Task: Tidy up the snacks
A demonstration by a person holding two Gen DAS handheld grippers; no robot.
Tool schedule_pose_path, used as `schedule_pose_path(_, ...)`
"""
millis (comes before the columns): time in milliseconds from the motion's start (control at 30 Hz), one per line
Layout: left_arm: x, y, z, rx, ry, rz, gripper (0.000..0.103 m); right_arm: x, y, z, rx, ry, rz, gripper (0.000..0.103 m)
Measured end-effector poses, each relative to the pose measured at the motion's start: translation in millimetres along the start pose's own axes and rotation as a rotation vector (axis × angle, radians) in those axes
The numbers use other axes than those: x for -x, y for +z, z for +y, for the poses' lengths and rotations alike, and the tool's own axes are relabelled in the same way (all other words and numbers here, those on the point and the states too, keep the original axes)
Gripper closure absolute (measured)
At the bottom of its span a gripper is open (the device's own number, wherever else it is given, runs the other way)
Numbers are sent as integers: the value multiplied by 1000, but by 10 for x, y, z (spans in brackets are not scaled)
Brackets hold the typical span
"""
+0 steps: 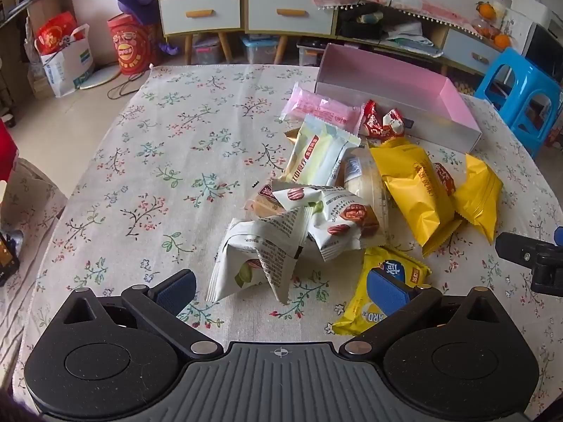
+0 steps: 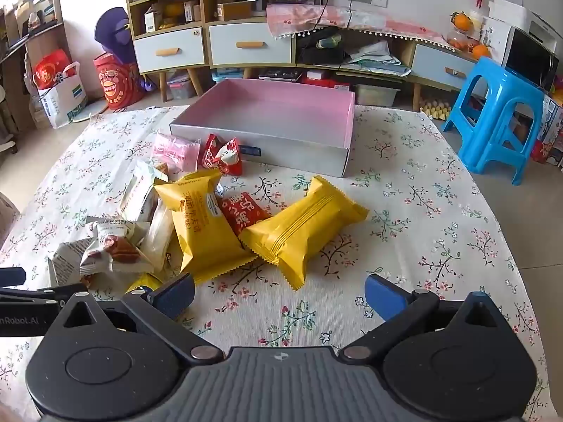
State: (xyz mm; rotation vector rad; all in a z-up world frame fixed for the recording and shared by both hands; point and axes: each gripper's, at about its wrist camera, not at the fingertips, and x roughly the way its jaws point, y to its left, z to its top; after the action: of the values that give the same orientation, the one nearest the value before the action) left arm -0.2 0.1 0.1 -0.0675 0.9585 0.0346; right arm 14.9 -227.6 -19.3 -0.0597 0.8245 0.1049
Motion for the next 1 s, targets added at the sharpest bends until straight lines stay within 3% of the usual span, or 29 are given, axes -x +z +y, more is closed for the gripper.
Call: schedule_pose_path(1000,22,-36,-37,-30,11,-22,0,-60,-26,-19,-17,1,8,8)
